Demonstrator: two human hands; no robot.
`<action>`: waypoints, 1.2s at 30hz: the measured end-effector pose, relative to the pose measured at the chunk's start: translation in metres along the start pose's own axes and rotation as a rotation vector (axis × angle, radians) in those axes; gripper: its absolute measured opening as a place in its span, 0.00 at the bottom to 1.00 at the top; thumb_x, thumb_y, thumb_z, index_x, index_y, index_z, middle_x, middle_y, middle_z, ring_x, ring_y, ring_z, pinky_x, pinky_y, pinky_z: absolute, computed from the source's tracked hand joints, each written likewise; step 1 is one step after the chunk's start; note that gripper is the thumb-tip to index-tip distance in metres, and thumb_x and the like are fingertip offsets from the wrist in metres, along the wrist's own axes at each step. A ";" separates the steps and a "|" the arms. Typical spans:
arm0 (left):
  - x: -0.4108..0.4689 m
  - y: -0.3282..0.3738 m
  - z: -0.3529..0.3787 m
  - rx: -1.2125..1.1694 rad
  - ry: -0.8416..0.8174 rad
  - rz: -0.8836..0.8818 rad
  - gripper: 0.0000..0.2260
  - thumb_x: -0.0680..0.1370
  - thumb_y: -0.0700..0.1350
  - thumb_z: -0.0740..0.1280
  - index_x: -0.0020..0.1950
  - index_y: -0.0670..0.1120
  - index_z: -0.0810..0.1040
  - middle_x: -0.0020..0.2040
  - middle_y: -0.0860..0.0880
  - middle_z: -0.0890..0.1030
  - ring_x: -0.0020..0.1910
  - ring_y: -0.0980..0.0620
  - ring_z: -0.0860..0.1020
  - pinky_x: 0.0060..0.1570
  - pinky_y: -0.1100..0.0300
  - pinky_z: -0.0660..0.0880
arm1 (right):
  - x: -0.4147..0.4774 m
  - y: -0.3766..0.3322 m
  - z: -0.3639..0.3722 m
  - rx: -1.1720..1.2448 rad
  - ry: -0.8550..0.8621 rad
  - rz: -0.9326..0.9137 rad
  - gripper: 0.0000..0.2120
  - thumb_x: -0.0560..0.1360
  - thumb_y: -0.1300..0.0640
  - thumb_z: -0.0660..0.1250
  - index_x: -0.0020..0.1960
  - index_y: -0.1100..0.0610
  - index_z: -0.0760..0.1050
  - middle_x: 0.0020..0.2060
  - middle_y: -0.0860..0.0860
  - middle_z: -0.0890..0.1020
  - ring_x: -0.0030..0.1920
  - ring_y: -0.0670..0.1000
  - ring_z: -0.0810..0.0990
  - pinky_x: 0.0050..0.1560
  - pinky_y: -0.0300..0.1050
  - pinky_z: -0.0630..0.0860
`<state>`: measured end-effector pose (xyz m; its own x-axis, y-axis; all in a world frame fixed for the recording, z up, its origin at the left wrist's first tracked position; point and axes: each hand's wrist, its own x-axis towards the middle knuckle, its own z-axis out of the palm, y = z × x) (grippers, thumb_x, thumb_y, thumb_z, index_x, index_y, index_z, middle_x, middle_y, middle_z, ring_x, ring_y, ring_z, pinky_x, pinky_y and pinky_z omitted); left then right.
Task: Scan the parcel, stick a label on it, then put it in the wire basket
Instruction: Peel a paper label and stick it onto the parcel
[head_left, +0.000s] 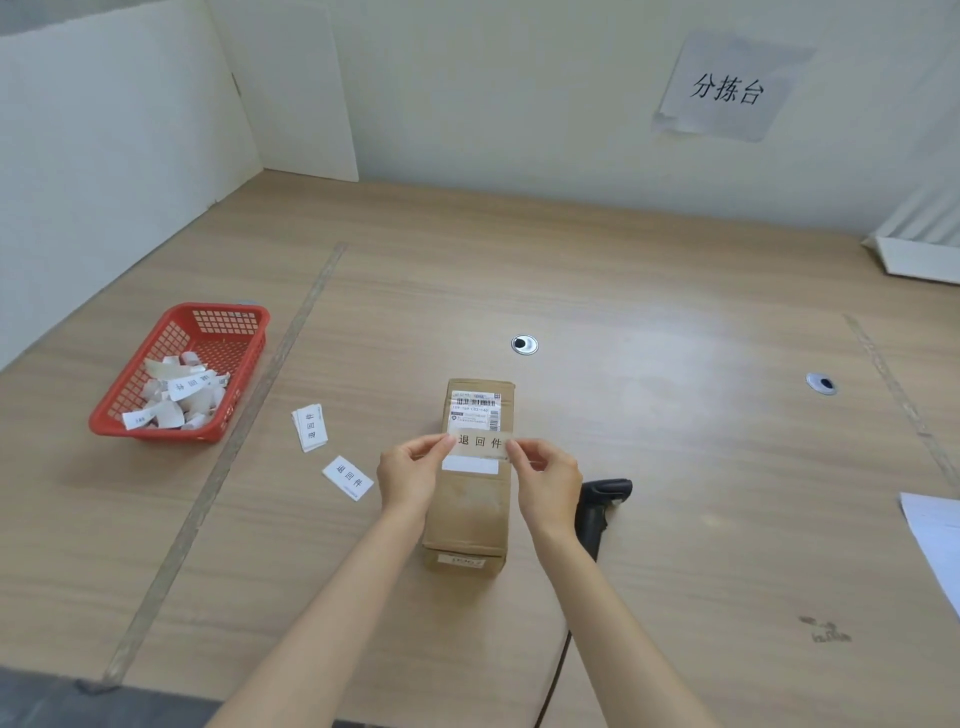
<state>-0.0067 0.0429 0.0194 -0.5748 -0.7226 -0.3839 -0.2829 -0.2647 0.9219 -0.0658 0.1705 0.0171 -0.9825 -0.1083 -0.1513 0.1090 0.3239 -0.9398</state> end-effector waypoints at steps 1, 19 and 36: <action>0.000 -0.004 -0.001 0.025 -0.003 0.001 0.05 0.72 0.42 0.73 0.47 0.44 0.85 0.45 0.48 0.85 0.47 0.53 0.82 0.50 0.63 0.75 | -0.001 0.004 0.001 -0.002 -0.002 0.014 0.05 0.74 0.55 0.71 0.44 0.56 0.84 0.36 0.48 0.84 0.41 0.49 0.82 0.41 0.37 0.75; -0.005 -0.051 -0.008 0.331 0.116 0.001 0.06 0.71 0.47 0.73 0.34 0.52 0.80 0.43 0.51 0.82 0.43 0.51 0.78 0.42 0.59 0.70 | -0.029 0.038 0.014 -0.219 0.058 0.135 0.02 0.71 0.55 0.71 0.40 0.51 0.80 0.35 0.44 0.82 0.39 0.48 0.80 0.41 0.44 0.75; 0.002 -0.064 -0.010 0.467 0.127 -0.021 0.06 0.71 0.51 0.73 0.37 0.50 0.82 0.48 0.50 0.81 0.47 0.51 0.78 0.44 0.57 0.73 | -0.029 0.043 0.018 -0.330 0.108 0.106 0.03 0.70 0.53 0.72 0.42 0.50 0.83 0.38 0.45 0.86 0.41 0.49 0.81 0.45 0.44 0.76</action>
<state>0.0179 0.0523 -0.0394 -0.4754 -0.8001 -0.3658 -0.6248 0.0142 0.7807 -0.0300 0.1705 -0.0241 -0.9805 0.0365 -0.1930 0.1742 0.6160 -0.7682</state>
